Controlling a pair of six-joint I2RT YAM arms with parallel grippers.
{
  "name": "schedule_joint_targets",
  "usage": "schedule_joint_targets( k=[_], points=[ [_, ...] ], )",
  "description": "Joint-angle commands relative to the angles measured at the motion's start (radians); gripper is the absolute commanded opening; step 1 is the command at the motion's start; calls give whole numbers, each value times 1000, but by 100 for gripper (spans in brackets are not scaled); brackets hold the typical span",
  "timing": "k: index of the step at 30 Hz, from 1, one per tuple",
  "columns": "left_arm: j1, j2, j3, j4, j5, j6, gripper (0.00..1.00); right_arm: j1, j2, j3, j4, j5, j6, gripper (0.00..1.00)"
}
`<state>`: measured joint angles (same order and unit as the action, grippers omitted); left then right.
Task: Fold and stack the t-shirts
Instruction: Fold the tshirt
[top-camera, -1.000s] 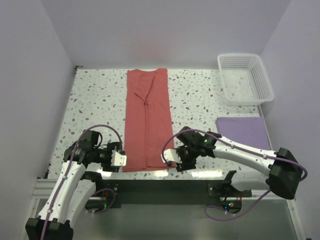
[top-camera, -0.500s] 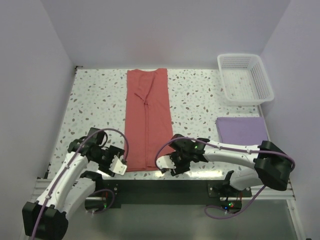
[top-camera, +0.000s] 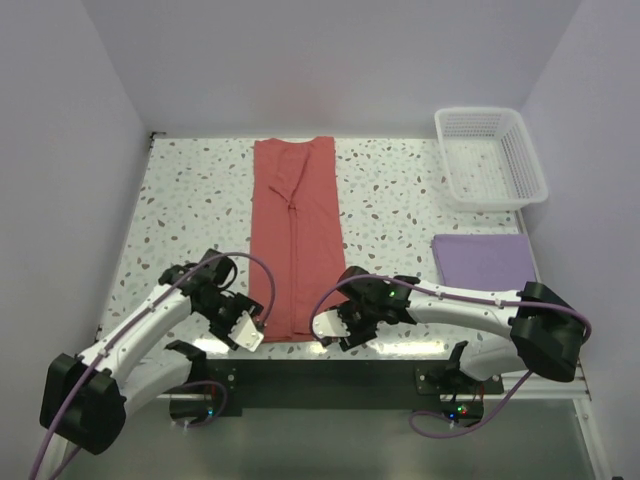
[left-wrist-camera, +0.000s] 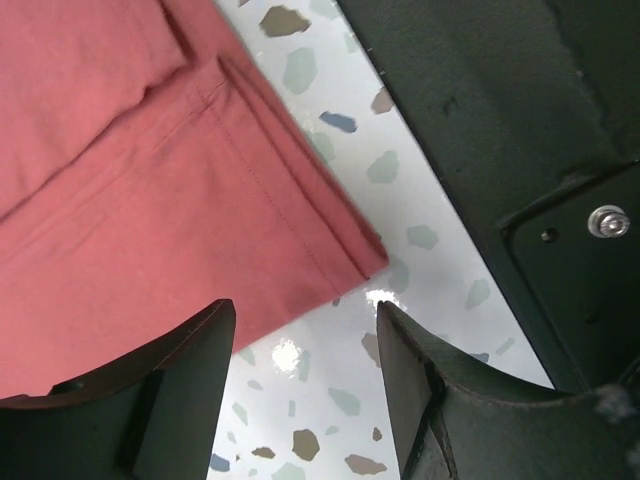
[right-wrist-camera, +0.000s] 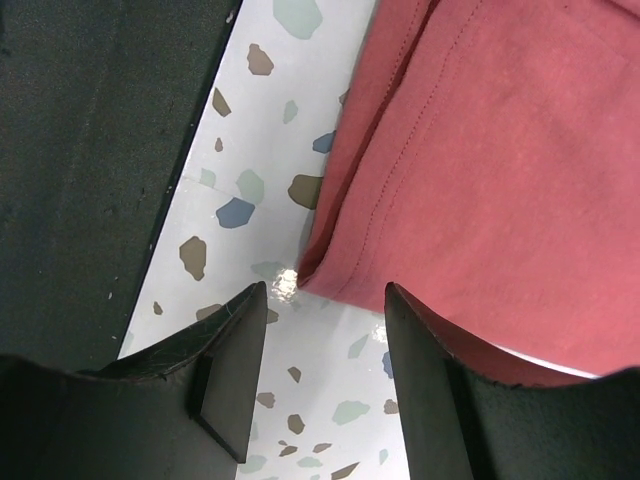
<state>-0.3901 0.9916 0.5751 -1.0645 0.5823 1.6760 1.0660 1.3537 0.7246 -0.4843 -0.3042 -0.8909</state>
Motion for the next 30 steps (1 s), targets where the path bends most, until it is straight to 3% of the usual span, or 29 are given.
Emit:
schedule_joint_targets(
  k=[1, 7, 18, 21, 25, 27, 28, 30],
  points=[
    [-38, -39, -46, 1, 16, 90, 63, 3, 4, 36, 56, -35, -55, 54],
    [-115, -4, -61, 40, -22, 64, 53, 3, 44, 47, 49, -72, -103, 54],
    [-227, 19, -139, 170, -90, 1, 50, 3, 134, 24, 87, -47, -193, 49],
    [-231, 54, -159, 211, -121, -4, 45, 5, 136, 6, 102, -21, -207, 42],
    [-231, 102, -149, 258, -128, -59, 31, 3, 143, -8, 110, 8, -218, 23],
    [-231, 116, -132, 273, -125, -77, 19, 5, 140, -16, 118, 19, -220, 8],
    [-230, 116, -124, 282, -124, -102, 13, 5, 137, -24, 118, 17, -221, 4],
    [-230, 99, -116, 288, -111, -110, 11, 5, 125, -30, 125, 17, -215, 0]
  ],
)
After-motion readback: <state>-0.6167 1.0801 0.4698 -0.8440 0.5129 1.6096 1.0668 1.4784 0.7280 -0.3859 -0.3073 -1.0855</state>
